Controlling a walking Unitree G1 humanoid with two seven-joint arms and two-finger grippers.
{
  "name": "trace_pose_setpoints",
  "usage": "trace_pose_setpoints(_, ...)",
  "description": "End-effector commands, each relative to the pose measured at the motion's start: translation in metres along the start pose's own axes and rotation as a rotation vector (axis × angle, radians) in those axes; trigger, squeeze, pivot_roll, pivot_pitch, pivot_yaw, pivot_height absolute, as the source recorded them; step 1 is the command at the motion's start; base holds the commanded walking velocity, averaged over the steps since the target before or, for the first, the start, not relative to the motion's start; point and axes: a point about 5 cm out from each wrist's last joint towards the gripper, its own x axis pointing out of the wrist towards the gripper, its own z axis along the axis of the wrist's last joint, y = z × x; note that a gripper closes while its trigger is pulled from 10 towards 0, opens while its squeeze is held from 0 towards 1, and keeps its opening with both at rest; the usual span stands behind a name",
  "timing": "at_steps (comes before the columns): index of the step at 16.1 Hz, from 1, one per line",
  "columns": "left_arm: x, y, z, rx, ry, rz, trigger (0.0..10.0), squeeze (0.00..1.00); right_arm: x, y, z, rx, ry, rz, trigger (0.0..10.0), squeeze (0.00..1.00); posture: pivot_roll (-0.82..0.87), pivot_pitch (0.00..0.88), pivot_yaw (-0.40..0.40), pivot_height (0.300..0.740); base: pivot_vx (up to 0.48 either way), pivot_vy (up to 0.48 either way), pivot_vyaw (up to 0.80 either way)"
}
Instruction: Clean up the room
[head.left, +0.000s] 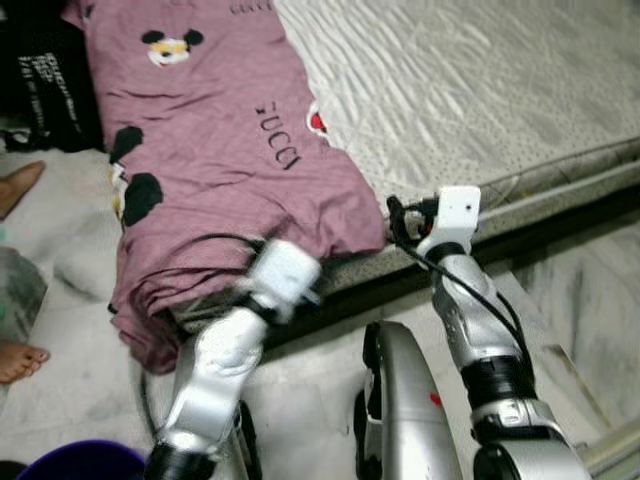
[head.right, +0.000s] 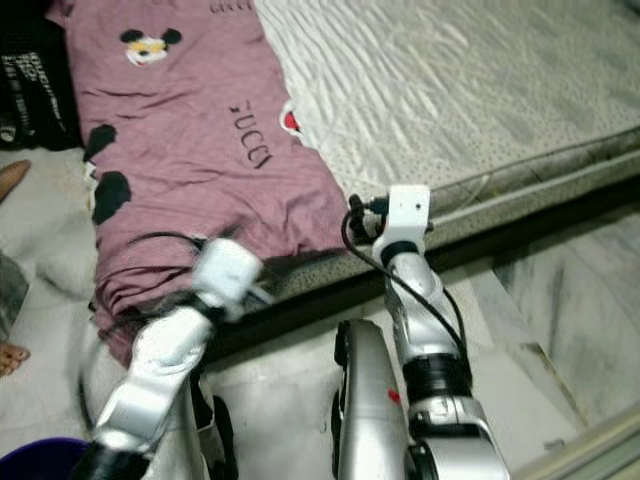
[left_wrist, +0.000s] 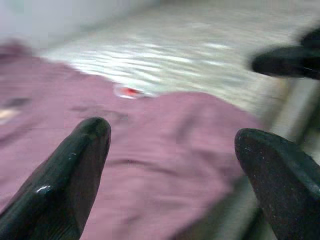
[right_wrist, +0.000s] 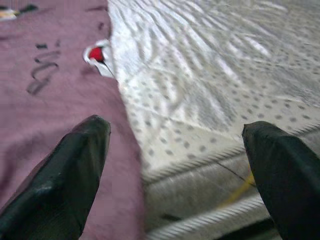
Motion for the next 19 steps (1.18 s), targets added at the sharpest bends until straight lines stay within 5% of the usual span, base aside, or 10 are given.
trace_pose_setpoints(1, -0.006, 0.004, 0.004, 0.005, -0.026, 0.04, 10.0, 0.0, -0.001, -0.005, -0.005, 0.025, 0.013, -0.018, 10.0, 0.0, -0.02, 0.105, -0.033, 0.537, 0.0, 0.0, 0.0)
trace_pose_setpoints(3, -0.028, 0.024, 0.007, -0.089, -0.034, 0.289, 10.0, 0.0, -0.012, -0.005, -0.022, 0.087, 0.066, -0.014, 10.0, 0.0, -0.02, 0.083, -0.033, 0.537, 0.0, 0.0, 0.0)
trace_pose_setpoints(6, -0.042, 0.033, -0.004, -0.265, 0.027, 0.426, 10.0, 0.0, -0.027, 0.004, -0.036, 0.133, 0.089, 0.022, 10.0, 0.0, -0.02, 0.067, -0.026, 0.537, 0.0, 0.0, 0.0)
trace_pose_setpoints(10, -0.047, 0.04, -0.008, -0.314, 0.039, 0.462, 10.0, 0.0, -0.043, 0.017, -0.039, 0.196, 0.067, 0.062, 10.0, 0.0, -0.03, 0.044, -0.013, 0.537, 0.0, 0.0, 0.0)
trace_pose_setpoints(19, -0.046, 0.046, -0.022, -0.33, 0.07, 0.478, 10.0, 0.0, -0.043, 0.02, -0.021, 0.232, 0.007, 0.108, 10.0, 0.0, -0.05, 0.053, 0.001, 0.537, 0.0, 0.0, 0.0)
